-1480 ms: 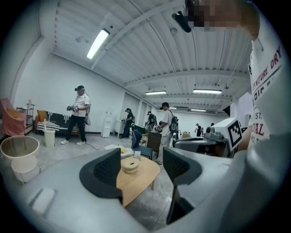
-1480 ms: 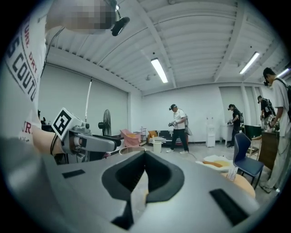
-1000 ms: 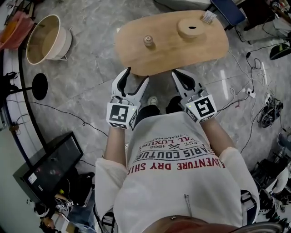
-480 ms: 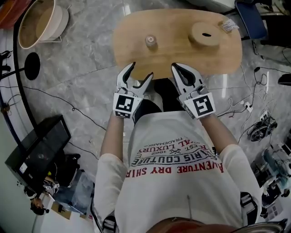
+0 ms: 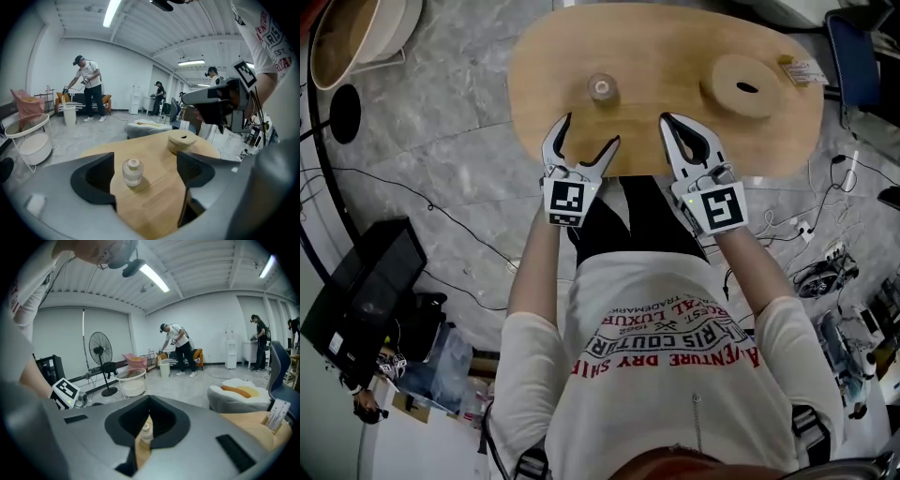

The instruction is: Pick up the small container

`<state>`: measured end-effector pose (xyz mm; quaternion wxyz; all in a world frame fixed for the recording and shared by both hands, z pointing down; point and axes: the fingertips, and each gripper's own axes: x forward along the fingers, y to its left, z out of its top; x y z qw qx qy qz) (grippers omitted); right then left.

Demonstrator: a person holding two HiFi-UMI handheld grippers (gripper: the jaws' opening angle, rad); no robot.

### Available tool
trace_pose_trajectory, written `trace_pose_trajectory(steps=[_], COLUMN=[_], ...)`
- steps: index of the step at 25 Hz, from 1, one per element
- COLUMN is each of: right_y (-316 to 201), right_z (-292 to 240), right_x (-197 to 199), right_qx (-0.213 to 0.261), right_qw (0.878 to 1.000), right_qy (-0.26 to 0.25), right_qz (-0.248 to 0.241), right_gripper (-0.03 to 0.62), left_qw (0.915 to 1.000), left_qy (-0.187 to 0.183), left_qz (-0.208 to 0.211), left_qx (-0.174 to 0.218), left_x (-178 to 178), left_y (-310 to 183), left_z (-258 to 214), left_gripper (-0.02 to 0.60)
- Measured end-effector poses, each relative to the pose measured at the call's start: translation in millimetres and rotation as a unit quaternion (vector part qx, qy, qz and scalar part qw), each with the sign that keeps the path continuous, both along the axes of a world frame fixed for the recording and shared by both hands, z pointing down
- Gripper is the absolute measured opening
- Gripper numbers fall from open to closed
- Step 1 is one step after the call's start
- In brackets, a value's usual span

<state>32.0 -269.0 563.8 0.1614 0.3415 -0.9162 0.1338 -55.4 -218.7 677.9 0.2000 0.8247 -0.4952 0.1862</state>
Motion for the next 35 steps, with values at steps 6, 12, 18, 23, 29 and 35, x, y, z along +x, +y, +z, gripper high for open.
trace_pose_trajectory(steps=[6, 12, 18, 23, 29, 35], right_y=[-18, -31, -41, -50, -47, -36], right_z=[49, 93, 124, 138, 145, 146], right_x=[0, 2, 5, 5, 5, 4], right_qx=[-0.004, -0.018, -0.037, -0.037, -0.054, -0.061], right_qw=[1.0, 1.0, 0.999, 0.999, 0.998, 0.998], right_qy=[-0.004, -0.004, -0.001, -0.012, -0.025, -0.024], right_qz=[-0.01, -0.018, -0.005, -0.001, 0.014, 0.006], right_gripper=[-0.003, -0.003, -0.003, -0.003, -0.003, -0.003], left_qw=[0.9998, 0.9997, 0.9996, 0.9981, 0.9958, 0.996], left_qy=[-0.008, -0.011, -0.025, -0.051, -0.077, -0.078], left_qz=[-0.008, -0.005, 0.01, 0.031, 0.047, 0.037], left_qx=[-0.017, -0.02, 0.004, 0.019, 0.011, 0.023], left_x=[2, 14, 24, 28, 31, 25], left_y=[-29, -58, -81, -87, -96, -97], left_z=[71, 121, 140, 158, 169, 167], left_gripper=[0.416, 0.416, 0.422, 0.422, 0.419, 0.342])
